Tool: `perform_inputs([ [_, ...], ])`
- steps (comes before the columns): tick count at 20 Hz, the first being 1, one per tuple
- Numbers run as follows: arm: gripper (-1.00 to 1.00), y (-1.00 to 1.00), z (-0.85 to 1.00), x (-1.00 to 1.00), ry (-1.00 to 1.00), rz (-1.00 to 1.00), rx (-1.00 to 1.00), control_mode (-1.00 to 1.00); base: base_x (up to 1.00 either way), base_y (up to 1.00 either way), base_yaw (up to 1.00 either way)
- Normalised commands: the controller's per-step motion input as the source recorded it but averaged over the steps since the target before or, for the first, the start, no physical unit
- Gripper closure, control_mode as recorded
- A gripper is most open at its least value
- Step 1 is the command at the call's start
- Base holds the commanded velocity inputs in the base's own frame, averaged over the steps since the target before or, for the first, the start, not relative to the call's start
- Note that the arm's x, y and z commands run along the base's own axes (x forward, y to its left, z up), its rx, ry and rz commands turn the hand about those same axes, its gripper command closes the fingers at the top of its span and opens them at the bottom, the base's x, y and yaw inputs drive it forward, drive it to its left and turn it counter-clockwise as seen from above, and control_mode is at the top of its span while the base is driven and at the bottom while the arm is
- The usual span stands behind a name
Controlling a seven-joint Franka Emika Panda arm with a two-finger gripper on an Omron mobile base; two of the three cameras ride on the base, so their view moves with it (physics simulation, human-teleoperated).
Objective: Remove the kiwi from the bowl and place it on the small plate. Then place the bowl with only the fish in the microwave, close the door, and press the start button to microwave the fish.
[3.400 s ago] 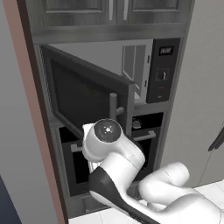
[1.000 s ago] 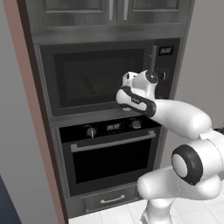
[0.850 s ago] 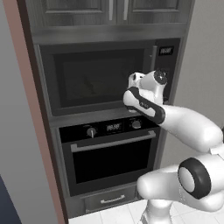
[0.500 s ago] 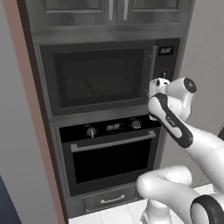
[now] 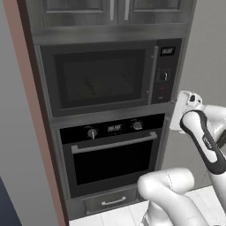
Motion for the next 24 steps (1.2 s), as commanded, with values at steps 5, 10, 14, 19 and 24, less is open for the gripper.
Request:
perform_inputs([
  [5, -1.00, -0.10, -0.08, 0.49, 0.00, 0.02, 0.15, -1.00, 0.00, 0.00, 0.00],
  [10, -1.00, -0.33, -0.07, 0.53, 0.00, 0.06, 0.17, -1.00, 0.00, 0.00, 0.00],
  [14, -1.00, -0.24, -0.14, 0.48, 0.00, 0.07, 0.13, -1.00, 0.00, 0.00, 0.00],
  [19, -1.00, -0.19, -0.21, 0.48, 0.00, 0.06, 0.10, -1.00, 0.00, 0.00, 0.00],
  [24, -1.00, -0.08, -0.25, 0.52, 0.00, 0.05, 0.08, -1.00, 0.00, 0.00, 0.00],
])
